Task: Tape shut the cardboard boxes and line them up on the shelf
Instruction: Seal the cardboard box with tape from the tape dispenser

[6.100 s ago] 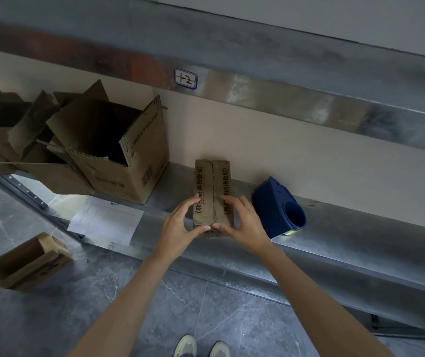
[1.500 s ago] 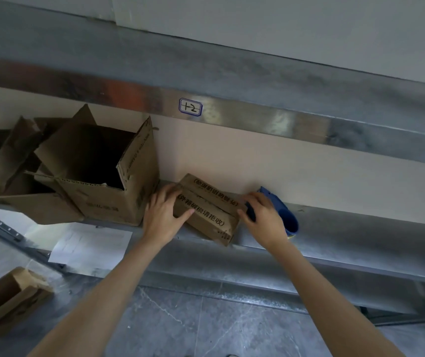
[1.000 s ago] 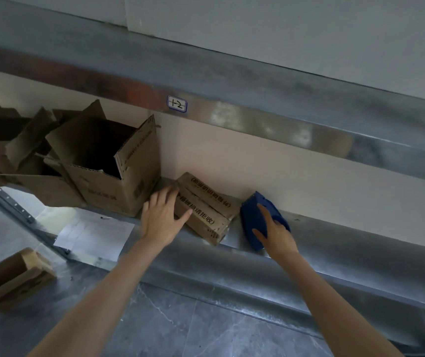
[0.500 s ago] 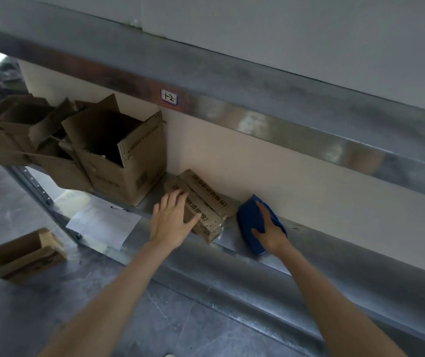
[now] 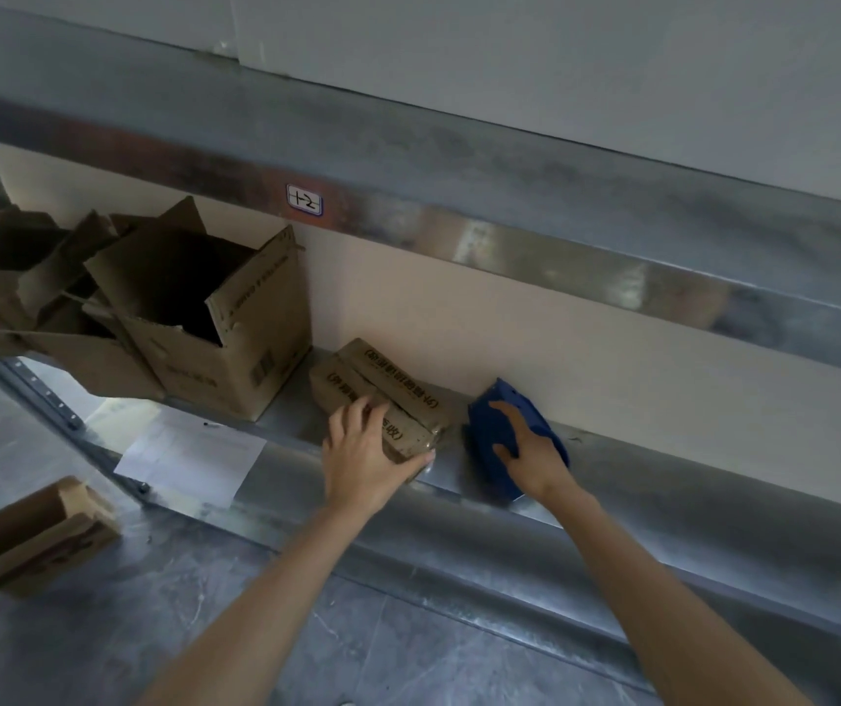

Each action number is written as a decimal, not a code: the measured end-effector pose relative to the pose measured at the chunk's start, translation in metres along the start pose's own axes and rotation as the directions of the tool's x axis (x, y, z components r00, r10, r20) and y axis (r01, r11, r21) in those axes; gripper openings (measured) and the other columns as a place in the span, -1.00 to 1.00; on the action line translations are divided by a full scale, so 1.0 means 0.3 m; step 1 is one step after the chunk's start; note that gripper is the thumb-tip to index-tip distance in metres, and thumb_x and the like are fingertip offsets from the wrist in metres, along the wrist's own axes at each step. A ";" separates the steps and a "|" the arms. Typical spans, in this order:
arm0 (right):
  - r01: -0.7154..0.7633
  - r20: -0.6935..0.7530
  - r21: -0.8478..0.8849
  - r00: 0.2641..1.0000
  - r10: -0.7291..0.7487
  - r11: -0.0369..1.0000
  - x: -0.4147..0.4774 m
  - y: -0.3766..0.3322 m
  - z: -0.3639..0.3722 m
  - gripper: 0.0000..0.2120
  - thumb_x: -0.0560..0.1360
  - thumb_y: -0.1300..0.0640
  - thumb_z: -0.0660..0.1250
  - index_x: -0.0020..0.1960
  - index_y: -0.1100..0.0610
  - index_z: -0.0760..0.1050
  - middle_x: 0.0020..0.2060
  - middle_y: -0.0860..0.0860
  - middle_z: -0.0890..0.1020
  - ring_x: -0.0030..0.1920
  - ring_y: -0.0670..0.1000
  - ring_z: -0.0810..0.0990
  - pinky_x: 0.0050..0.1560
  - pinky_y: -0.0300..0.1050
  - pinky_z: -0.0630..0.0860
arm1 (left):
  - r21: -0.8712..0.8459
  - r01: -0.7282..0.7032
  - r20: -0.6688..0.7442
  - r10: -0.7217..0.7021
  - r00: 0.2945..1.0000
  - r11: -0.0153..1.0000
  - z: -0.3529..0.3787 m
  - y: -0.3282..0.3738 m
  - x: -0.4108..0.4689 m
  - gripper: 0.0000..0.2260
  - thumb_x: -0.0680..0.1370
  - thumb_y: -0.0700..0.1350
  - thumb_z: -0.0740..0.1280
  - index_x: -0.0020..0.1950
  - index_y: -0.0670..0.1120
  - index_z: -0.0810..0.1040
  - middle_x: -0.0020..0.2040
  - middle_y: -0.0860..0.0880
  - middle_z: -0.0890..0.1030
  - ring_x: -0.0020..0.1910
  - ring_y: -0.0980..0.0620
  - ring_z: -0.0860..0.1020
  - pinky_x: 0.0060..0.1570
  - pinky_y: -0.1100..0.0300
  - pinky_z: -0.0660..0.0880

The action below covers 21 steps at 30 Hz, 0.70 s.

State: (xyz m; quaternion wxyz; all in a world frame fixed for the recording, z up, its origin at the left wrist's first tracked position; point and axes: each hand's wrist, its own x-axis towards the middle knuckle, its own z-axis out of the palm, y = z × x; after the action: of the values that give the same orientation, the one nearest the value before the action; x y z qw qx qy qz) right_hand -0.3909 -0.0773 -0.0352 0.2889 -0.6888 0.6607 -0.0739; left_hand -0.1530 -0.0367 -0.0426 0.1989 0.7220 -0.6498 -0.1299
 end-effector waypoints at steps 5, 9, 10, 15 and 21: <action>0.063 0.001 0.001 0.998 -0.063 0.998 -0.021 -0.025 -0.032 -0.36 0.59 0.16 0.26 0.54 -0.15 0.04 0.00 0.25 0.61 -0.22 0.20 0.59 -0.21 0.01 0.53 | -0.062 -0.073 -0.045 0.071 0.997 0.995 0.011 -0.049 -0.006 -0.27 0.36 0.32 0.43 0.42 -0.01 0.43 0.45 -0.02 0.35 0.43 -0.06 0.23 0.34 -0.04 0.37; 0.096 -0.012 -0.011 0.995 -0.097 0.995 -0.036 -0.056 -0.039 -0.37 0.58 0.17 0.26 0.52 -0.17 0.07 -0.10 0.21 0.62 -0.35 0.11 0.52 -0.35 -0.06 0.45 | -0.117 -0.129 0.012 0.131 0.991 0.985 -0.008 -0.096 0.000 -0.29 0.38 0.26 0.47 0.46 0.03 0.40 0.49 0.02 0.30 0.49 -0.04 0.16 0.40 -0.11 0.33; 0.103 -0.032 -0.036 0.994 -0.104 0.994 -0.037 -0.066 -0.041 -0.38 0.57 0.15 0.26 0.52 -0.18 0.07 -0.19 0.18 0.61 -0.40 0.07 0.49 -0.42 -0.09 0.40 | -0.126 -0.142 0.025 0.146 0.989 0.982 -0.015 -0.103 0.001 -0.29 0.39 0.25 0.48 0.46 0.03 0.39 0.50 0.03 0.29 0.50 -0.03 0.15 0.40 -0.14 0.32; 0.186 -0.224 -0.153 0.950 -0.217 0.971 -0.058 -0.141 -0.066 -0.38 0.53 0.05 0.27 0.52 -0.19 0.12 -0.42 -0.05 0.50 -0.46 -0.06 0.42 -0.48 -0.19 0.25 | -0.185 -0.184 0.053 0.197 0.979 0.965 -0.067 -0.123 -0.007 -0.29 0.42 0.24 0.47 0.48 0.02 0.37 0.51 0.06 0.29 0.50 0.02 0.22 0.40 -0.11 0.25; 0.372 -0.287 -0.295 0.844 -0.453 0.880 -0.098 -0.230 -0.119 -0.46 0.54 -0.18 0.29 0.47 -0.24 0.21 -0.29 -0.06 0.59 -0.42 -0.06 0.40 -0.39 -0.14 0.41 | -0.175 -0.215 -0.059 0.207 0.976 0.961 -0.177 -0.135 -0.015 -0.41 0.53 0.18 0.37 0.51 0.03 0.36 0.48 0.07 0.36 0.46 0.03 0.30 0.39 -0.07 0.27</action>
State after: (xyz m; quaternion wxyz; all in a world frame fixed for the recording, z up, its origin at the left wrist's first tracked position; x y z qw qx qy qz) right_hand -0.3518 -0.0628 0.0366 0.0638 -0.8197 0.5405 -0.1784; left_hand -0.0941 -0.0229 -0.0143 0.2891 0.6301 -0.7045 -0.1518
